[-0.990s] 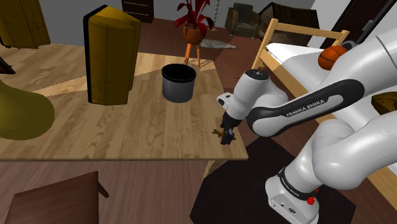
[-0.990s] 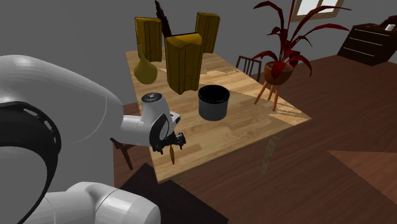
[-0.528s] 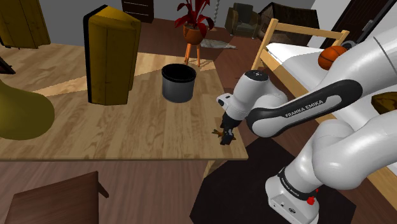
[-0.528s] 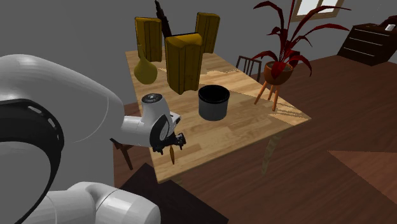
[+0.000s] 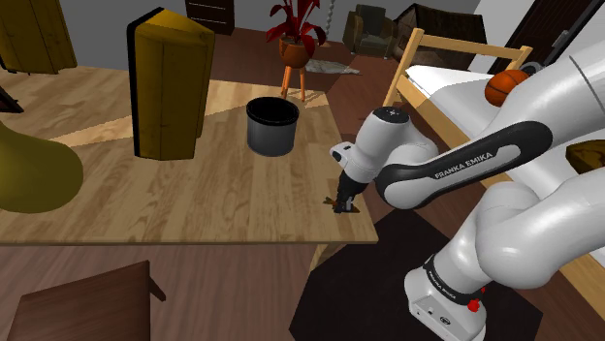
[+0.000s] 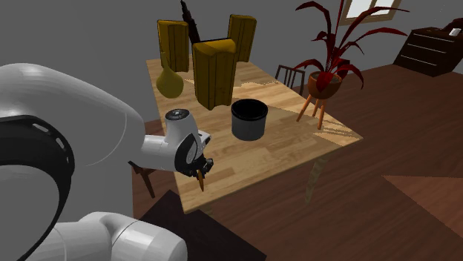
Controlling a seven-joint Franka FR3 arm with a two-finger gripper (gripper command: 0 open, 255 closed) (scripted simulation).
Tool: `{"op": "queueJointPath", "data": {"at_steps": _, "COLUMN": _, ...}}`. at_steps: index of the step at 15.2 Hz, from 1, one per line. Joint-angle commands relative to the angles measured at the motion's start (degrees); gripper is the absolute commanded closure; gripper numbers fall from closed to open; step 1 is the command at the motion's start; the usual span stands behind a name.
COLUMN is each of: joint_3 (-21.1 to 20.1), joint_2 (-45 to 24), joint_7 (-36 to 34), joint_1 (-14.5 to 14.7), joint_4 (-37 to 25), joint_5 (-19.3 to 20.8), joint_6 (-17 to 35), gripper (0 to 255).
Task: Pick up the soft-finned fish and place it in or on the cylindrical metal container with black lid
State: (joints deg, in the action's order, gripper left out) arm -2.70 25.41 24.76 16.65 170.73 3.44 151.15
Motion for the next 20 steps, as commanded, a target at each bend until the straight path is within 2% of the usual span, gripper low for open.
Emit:
{"op": "queueJointPath", "data": {"at_steps": 1, "joint_3": 0.0, "joint_2": 0.0, "joint_7": 0.0, "joint_1": 0.0, "joint_4": 0.0, "joint_5": 0.0, "joint_6": 0.0, "gripper": 255}}
{"op": "queueJointPath", "data": {"at_steps": 2, "joint_3": 0.0, "joint_2": 0.0, "joint_7": 0.0, "joint_1": 0.0, "joint_4": 0.0, "joint_5": 0.0, "joint_6": 0.0, "gripper": 255}}
{"op": "queueJointPath", "data": {"at_steps": 20, "joint_3": 0.9, "joint_2": 14.3, "joint_7": 1.5, "joint_1": 1.1, "joint_4": -6.6, "joint_5": -1.3, "joint_6": -20.9, "gripper": 255}}
